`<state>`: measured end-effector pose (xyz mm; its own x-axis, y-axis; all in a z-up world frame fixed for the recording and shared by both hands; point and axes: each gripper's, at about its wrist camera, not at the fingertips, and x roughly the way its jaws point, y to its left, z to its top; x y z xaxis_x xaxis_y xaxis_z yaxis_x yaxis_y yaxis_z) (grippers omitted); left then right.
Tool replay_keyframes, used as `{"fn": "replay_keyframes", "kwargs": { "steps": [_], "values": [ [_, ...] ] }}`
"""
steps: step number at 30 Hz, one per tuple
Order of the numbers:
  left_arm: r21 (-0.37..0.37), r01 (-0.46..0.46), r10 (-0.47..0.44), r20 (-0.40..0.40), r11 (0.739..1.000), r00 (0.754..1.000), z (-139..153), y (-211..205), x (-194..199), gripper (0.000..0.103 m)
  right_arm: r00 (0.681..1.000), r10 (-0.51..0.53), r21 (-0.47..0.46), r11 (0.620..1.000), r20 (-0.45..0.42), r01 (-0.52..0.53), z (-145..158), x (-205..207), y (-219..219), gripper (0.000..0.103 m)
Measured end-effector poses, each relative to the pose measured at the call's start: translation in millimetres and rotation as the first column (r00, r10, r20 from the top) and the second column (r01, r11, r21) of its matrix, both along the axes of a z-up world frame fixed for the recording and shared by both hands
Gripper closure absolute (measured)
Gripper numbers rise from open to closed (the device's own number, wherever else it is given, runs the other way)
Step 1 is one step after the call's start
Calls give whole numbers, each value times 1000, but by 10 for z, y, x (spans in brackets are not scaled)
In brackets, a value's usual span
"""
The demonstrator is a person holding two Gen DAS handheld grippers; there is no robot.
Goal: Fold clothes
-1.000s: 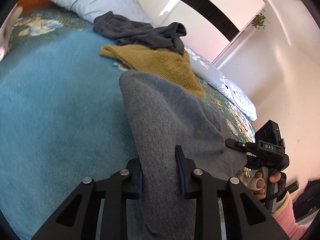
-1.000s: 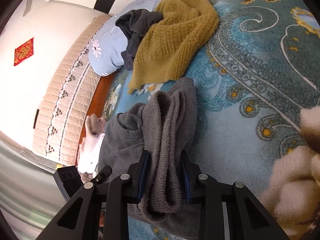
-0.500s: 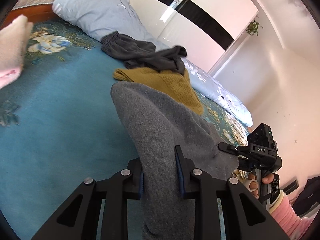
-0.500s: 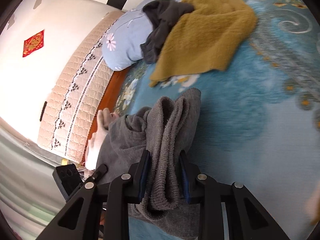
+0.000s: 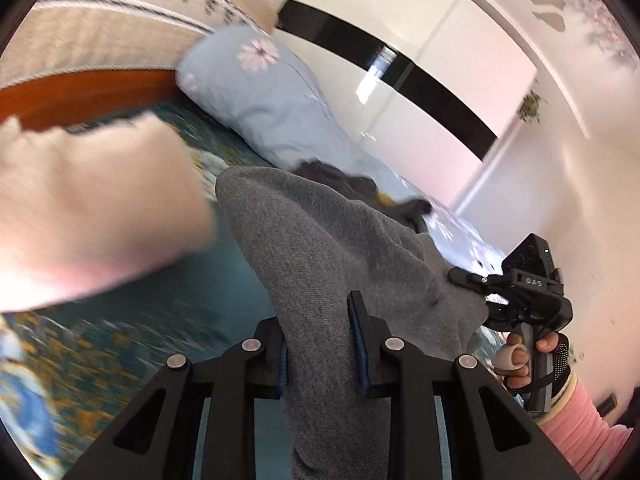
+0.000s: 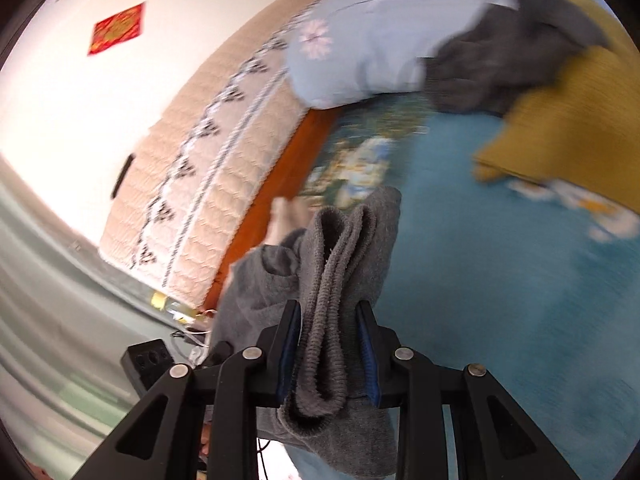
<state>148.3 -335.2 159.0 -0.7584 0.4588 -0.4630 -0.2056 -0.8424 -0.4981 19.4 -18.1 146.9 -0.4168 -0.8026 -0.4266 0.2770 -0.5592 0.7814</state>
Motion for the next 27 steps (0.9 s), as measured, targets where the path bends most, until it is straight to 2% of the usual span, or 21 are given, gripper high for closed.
{"fn": "replay_keyframes", "kwargs": {
  "steps": [4, 9, 16, 22, 27],
  "values": [
    [21, -73, 74, -54, 997, 996, 214, -474, 49, 77, 995, 84, 34, 996, -61, -82, 299, -185, -660, 73],
    [-24, -153, 150, -115, 988, 982, 493, -950, 53, 77, 983, 151, 28, 988, -105, -149, 542, -420, -1273, 74],
    [-64, -253, 242, -143, 965, 960, 610, -1463, -142, 77, 964, 233, 20, 972, -124, -232, 694, -890, -2074, 74],
    [-49, -309, 301, -125, 950, 945, 456, -1845, -334, 77, 951, 285, 64, 958, -120, -279, 591, -1199, -2644, 74],
    [-33, -337, 336, -27, 941, 941, 89, -2113, -576, 77, 955, 288, 103, 955, -76, -279, 264, -1407, -2893, 74]
  ]
}}
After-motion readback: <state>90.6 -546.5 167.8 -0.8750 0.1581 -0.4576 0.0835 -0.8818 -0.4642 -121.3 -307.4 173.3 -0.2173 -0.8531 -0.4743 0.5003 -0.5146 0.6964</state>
